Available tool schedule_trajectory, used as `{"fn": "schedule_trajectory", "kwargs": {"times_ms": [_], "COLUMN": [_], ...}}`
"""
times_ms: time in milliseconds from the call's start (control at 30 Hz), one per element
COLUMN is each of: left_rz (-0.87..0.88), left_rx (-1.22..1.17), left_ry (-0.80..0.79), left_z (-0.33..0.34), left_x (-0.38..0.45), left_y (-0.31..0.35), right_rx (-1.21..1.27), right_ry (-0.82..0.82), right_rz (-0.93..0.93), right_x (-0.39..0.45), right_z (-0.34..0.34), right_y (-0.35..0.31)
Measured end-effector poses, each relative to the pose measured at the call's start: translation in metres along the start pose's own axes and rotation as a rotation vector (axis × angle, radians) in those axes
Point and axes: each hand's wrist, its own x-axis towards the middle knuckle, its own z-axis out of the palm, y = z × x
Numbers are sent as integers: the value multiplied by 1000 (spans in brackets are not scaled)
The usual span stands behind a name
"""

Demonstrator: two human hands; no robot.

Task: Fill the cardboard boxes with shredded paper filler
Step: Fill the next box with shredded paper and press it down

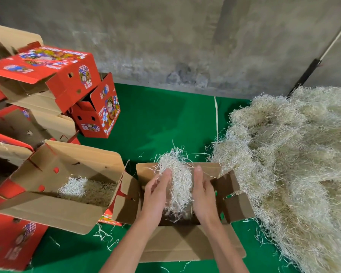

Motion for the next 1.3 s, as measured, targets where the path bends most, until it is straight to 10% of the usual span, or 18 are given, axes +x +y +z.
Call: {"fn": "schedule_trajectory", "kwargs": {"times_ms": [167, 333, 600, 1300], "left_rz": [26, 116, 14, 174], "left_rx": [14, 45, 24, 24], "left_ry": [-203, -46, 203, 233], "left_z": [25, 29, 4, 14], "left_x": [-10, -13, 11, 16], "left_y": [1, 7, 13, 1], "right_rx": [-8, -168, 4, 57], "right_ry": [153, 340, 161, 155], "right_rz": [-148, -274, -181, -116], "right_x": [-2, 3, 12, 11], "right_z": [17, 13, 0, 12], "right_y": [-2, -10, -7, -2]}}
